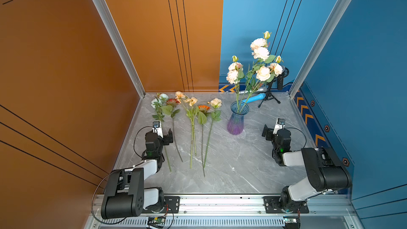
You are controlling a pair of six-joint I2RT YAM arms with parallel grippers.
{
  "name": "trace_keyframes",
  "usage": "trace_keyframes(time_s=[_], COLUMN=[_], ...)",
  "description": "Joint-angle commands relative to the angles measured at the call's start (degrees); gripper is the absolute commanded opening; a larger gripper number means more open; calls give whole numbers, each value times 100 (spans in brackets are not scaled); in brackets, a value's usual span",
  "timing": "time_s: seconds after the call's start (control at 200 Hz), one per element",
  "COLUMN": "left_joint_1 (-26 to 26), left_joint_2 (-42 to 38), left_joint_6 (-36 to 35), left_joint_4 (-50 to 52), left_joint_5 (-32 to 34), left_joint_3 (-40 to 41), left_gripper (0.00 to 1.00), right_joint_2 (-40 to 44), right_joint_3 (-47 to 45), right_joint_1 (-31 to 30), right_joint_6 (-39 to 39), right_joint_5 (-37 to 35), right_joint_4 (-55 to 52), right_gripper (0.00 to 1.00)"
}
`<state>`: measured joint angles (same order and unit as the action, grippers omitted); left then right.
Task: Place the pink flowers into the vase
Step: Reset both arms
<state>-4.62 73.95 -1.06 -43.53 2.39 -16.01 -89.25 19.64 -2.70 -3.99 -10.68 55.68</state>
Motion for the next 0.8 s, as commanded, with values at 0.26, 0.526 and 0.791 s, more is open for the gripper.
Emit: trace_keyframes(time_s=[0.26,0.526,0.791], left_joint_1=[159,357,262], left_joint_2=[191,360,251], left_joint_6=[-45,-116,-105], left_joint_4=[99,356,408], left_joint_5=[619,1063,632], left_joint_3=[-311,-546,-485], left_gripper=[98,98,98], right_joint_2=[93,91,88], right_joint_3=[-92,-91,-100], right_joint_1=[-55,-49,-46], right_joint_6=[153,144,144], right_joint_5=[62,40,41], right_joint_4=[109,108,102], right_gripper=[100,100,100])
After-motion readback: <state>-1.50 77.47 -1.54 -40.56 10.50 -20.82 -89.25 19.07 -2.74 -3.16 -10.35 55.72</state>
